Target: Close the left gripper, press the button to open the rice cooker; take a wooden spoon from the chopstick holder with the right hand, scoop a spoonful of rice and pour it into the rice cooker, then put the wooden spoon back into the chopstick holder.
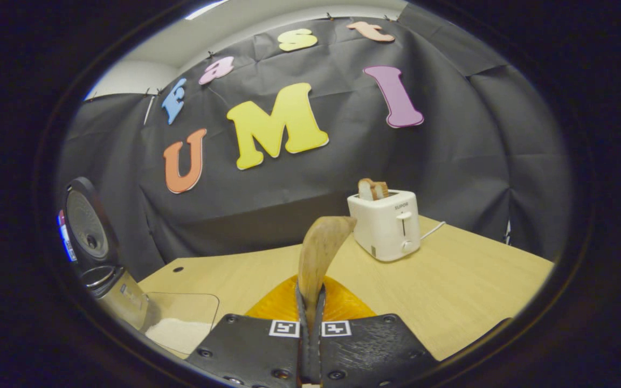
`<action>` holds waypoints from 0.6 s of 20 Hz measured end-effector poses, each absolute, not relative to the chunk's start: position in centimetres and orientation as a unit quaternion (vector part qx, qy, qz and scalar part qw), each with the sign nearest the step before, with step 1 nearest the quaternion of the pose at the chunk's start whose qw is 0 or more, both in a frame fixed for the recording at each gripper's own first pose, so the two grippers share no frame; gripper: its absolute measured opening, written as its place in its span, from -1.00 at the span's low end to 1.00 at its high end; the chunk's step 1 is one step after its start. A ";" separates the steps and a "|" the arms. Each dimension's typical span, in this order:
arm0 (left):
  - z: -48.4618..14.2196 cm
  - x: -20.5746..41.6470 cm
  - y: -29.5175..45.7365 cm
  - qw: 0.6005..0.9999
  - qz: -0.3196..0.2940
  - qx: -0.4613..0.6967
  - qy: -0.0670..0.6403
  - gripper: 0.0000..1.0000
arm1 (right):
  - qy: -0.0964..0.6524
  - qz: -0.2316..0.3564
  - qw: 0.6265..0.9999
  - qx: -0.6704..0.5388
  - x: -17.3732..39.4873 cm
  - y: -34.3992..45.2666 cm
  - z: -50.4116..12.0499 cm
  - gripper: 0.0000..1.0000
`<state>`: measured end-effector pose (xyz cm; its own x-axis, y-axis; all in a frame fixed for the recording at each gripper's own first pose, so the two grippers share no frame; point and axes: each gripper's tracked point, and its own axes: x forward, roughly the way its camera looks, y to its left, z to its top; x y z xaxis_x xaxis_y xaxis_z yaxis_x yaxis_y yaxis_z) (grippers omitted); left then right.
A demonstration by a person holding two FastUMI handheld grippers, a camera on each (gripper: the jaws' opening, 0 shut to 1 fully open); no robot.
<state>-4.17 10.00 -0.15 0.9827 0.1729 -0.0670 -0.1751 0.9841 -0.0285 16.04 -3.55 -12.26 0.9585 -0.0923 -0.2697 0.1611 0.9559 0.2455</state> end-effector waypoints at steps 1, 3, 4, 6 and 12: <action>-0.1 -4.2 9.9 0.996 0.086 -0.020 0.033 0.96 | 0.129 -0.065 0.980 0.137 16.0 -3.6 -12.4 -0.98; 0.2 -4.2 10.1 0.995 0.089 -0.018 0.029 0.96 | 0.127 -0.065 0.979 0.143 15.9 -3.8 -12.5 -0.98; 0.3 -4.3 10.2 0.995 0.091 -0.017 0.027 0.96 | 0.129 -0.066 0.979 0.143 15.9 -3.9 -12.6 -0.98; 0.4 -4.3 10.2 0.996 0.089 -0.015 0.024 0.96 | 0.126 -0.063 0.979 0.146 15.7 -4.0 -12.5 -0.96; 1.0 -4.7 10.2 0.996 0.086 -0.026 0.017 0.96 | 0.105 -0.066 0.988 0.096 15.1 -5.0 -11.4 -0.53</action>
<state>-4.65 10.23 0.97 0.9847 0.1700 -0.0374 -0.1717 0.9839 -0.0491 15.13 -4.98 -11.40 0.9692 -0.1096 -0.2205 0.1502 0.9728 0.1763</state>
